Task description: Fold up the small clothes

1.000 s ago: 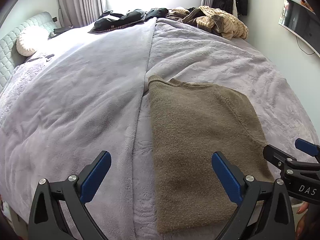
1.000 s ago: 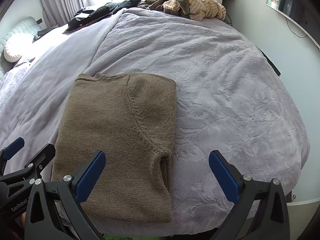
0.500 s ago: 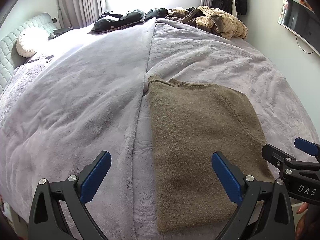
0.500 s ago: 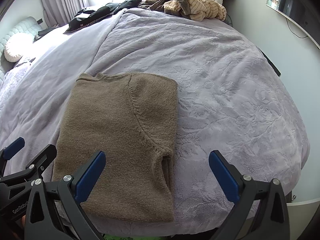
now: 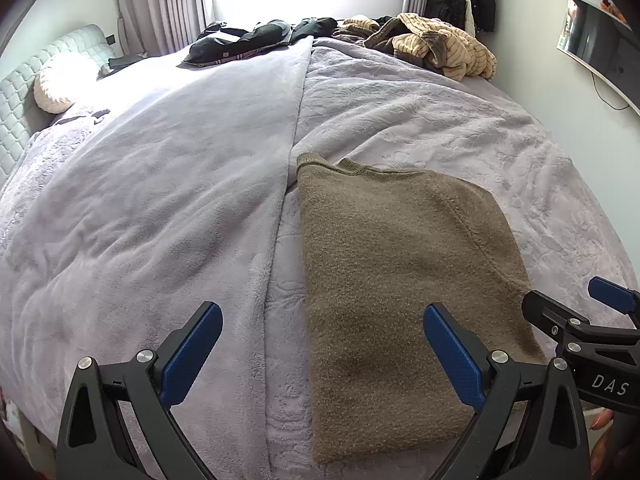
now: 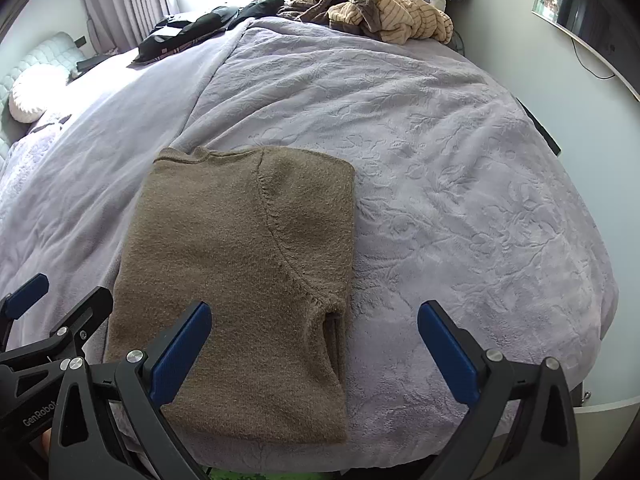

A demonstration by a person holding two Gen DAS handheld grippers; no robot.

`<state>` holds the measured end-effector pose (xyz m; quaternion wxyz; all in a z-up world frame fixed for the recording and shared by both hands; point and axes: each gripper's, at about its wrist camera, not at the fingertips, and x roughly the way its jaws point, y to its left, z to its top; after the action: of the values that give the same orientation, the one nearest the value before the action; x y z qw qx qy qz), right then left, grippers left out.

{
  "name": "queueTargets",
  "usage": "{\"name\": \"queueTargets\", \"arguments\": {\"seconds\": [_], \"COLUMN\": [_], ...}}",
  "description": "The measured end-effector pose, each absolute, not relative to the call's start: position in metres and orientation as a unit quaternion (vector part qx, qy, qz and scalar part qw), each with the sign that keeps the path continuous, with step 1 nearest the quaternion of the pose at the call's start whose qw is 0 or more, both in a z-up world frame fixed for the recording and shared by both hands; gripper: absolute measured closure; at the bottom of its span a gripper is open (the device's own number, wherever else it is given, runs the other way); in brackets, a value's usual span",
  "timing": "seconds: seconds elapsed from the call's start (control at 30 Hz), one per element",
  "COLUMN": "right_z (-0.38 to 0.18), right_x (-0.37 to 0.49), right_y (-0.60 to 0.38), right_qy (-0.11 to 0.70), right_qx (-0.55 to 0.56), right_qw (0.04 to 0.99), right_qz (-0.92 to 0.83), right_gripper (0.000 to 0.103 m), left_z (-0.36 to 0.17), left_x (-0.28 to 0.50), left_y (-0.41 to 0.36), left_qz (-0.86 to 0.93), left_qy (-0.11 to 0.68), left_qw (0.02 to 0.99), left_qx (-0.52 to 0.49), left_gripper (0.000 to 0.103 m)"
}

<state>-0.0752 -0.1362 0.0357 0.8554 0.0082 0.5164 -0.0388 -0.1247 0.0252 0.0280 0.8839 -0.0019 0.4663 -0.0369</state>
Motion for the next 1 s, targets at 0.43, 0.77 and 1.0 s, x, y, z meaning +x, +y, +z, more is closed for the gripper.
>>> {"name": "queueTargets", "arguments": {"seconds": [0.43, 0.77, 1.0], "right_z": [0.0351, 0.0363, 0.0352], "right_x": [-0.0764, -0.0787, -0.0791], "right_y": [-0.1368, -0.1336, -0.1340], "right_qy": [0.516, 0.518, 0.517], "right_qx": [0.008, 0.011, 0.011], "right_qw": [0.856, 0.855, 0.855], "right_qz": [-0.039, -0.039, -0.040], "right_gripper": [0.000, 0.000, 0.000], "left_z": [0.0276, 0.0271, 0.0264], "left_x": [-0.1264, -0.1257, -0.1252], "left_y": [0.0249, 0.0274, 0.0316], "left_qz": [-0.034, -0.034, -0.033], "left_qy": [0.467, 0.465, 0.463], "left_qw": [0.884, 0.885, 0.886], "left_qx": [-0.001, 0.001, -0.001], "left_gripper": [0.002, 0.002, 0.002]}}
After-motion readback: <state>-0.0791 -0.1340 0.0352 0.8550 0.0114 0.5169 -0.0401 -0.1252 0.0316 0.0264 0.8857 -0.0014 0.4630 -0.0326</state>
